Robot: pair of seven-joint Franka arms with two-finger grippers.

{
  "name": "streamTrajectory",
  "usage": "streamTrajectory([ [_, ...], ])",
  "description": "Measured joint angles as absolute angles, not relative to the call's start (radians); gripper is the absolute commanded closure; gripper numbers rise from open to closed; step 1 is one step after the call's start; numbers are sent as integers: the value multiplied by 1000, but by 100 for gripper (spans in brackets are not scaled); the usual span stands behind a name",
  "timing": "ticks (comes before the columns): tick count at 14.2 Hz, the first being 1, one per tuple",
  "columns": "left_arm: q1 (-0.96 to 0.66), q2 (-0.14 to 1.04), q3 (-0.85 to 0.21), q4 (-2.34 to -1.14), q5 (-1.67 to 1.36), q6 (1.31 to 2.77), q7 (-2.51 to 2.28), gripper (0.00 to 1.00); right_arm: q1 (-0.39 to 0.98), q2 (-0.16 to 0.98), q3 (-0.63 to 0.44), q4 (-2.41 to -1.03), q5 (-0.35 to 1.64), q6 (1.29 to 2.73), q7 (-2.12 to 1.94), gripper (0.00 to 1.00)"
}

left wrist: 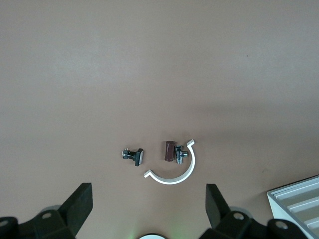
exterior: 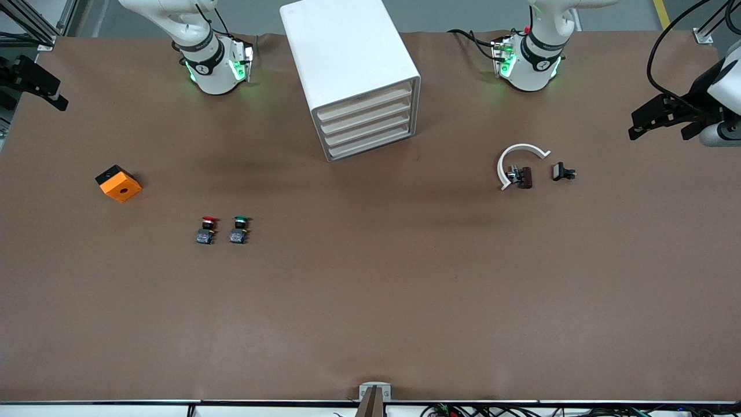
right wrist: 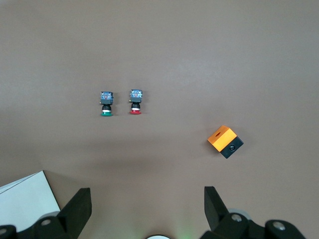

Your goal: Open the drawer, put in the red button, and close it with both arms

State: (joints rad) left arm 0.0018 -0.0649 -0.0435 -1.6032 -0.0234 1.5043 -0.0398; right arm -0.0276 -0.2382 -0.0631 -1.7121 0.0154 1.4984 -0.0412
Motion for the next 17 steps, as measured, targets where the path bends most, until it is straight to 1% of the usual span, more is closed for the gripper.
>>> streamTrajectory([
  [8,4,-65,-44,-1603,-23,1496,-40,0,-27,-238,-61,-1712,15,1497,-41,0],
  [11,6,-62,-43,-1604,-23,1453,-40,0,-27,-238,-61,-1712,14,1495,-41,0],
  [14,3,-29,-44,-1607,-23,1442,-40,0,-27,-238,-61,-1712,14,1494,-41,0],
  [17,0,32,-47,-1620,-28,1445,-42,0,-27,-238,-61,-1712,14,1494,-41,0],
])
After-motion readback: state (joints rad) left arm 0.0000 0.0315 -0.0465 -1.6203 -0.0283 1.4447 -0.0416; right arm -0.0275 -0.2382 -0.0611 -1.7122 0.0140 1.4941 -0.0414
